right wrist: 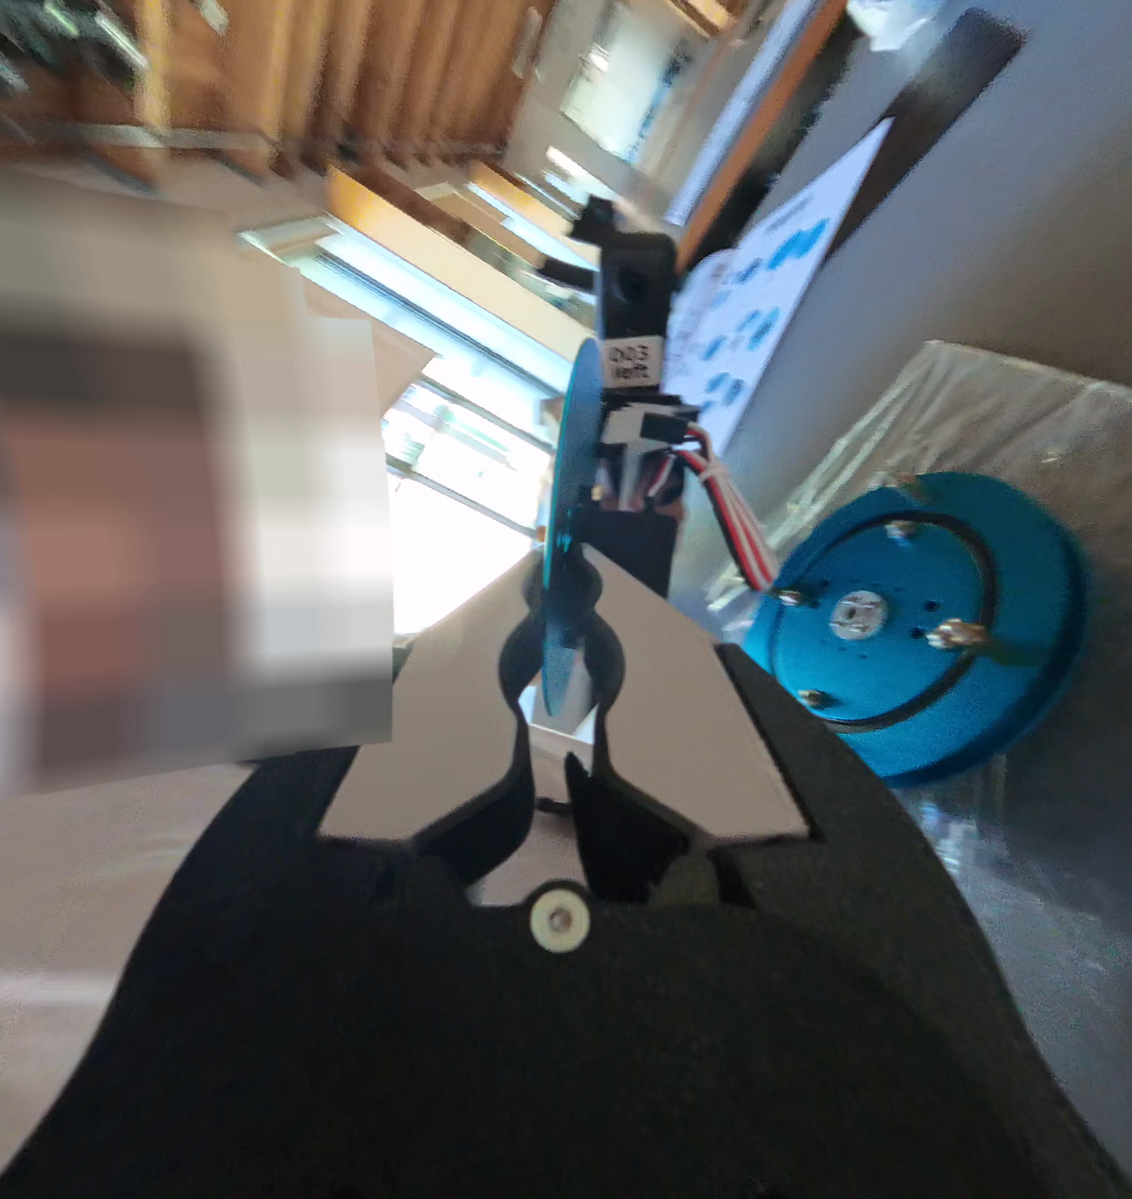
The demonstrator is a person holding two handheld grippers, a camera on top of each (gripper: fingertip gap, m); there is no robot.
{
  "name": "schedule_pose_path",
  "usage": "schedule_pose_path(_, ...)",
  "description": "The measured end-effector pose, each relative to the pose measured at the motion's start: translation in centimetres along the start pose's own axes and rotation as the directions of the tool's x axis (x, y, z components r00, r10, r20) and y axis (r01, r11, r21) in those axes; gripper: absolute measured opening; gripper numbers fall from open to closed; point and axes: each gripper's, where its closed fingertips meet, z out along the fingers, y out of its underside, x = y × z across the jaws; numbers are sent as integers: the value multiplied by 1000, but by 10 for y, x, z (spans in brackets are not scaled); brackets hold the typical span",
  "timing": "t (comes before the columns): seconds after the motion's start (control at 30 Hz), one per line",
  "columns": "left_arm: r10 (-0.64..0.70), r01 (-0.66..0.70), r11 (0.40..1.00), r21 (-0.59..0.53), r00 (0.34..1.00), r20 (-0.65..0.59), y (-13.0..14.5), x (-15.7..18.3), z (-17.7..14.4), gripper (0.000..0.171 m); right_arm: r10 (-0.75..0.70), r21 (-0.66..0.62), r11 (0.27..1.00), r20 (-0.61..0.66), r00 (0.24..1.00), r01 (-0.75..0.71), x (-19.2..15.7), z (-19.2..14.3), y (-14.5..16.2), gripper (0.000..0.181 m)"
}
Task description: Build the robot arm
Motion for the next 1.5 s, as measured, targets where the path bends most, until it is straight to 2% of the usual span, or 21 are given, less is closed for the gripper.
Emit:
schedule_pose_path(0.03, 15, -15, 1000, 6, 1000, 0, 0, 0, -1, 0, -65, -5, 998, -62, 996, 64, 4, 2, 1, 0)
schedule_pose_path(0.1, 67, -67, 998, -9, 998, 18, 2, -2, -2, 0, -79, -29, 997, -115, 990, 77, 6, 2, 2, 0)
schedule_pose_path(0.33, 215, -212, 976, -48, 973, 81, 18, 0, -12, 1, -135, -27, 991, -143, 980, 133, 3, 10, -2, 0)
schedule_pose_path(0.4, 270, -268, 963, -34, 950, 159, 22, -5, -23, 4, -181, -49, 983, -161, 970, 175, 3, 17, -1, 0)
schedule_pose_path(0.47, 307, -322, 947, 11, 912, 270, 23, -7, -41, 18, -220, -54, 975, -166, 961, 214, 2, 22, -4, 0)
schedule_pose_path(0.53, 351, -391, 919, 40, 861, 367, 31, 0, -66, 19, -254, -48, 967, -173, 952, 249, 1, 23, -10, 0)
schedule_pose_path(0.63, 405, -527, 848, 64, 721, 563, 43, 15, -119, 19, -295, -20, 955, -206, 933, 297, 8, 18, -23, 0)
schedule_pose_path(0.73, 332, -632, 771, 71, 495, 803, 46, 21, -192, 19, -296, 43, 949, -233, 926, 314, 20, 10, -39, 0)
schedule_pose_path(0.8, 241, -662, 748, 47, 337, 910, 49, 25, -241, 19, -295, 77, 944, -244, 924, 322, 29, 8, -46, 0)
schedule_pose_path(0.93, 141, -624, 780, -54, 92, 986, 57, 23, -306, 19, -264, 130, 946, -219, 939, 296, 42, 9, -53, 0)
schedule_pose_path(1.0, 104, -577, 812, -85, -1, 995, 59, 16, -327, 19, -242, 146, 950, -209, 948, 275, 49, 11, -53, 0)
schedule_pose_path(1.07, 100, -559, 824, -96, -23, 995, 57, 13, -333, 19, -229, 152, 953, -207, 951, 262, 56, 11, -52, 0)
schedule_pose_path(1.2, 94, -541, 836, -92, -23, 995, 50, 6, -331, 19, -204, 174, 956, -182, 962, 236, 61, 8, -51, 0)
schedule_pose_path(1.4, 84, -545, 836, -59, 21, 996, 37, 0, -312, 19, -146, 190, 967, -143, 979, 172, 66, 10, -52, 0)
schedule_pose_path(1.5, 123, -563, 824, -66, 64, 990, 27, -1, -288, 19, -122, 179, 973, -124, 985, 143, 67, 14, -50, 0)
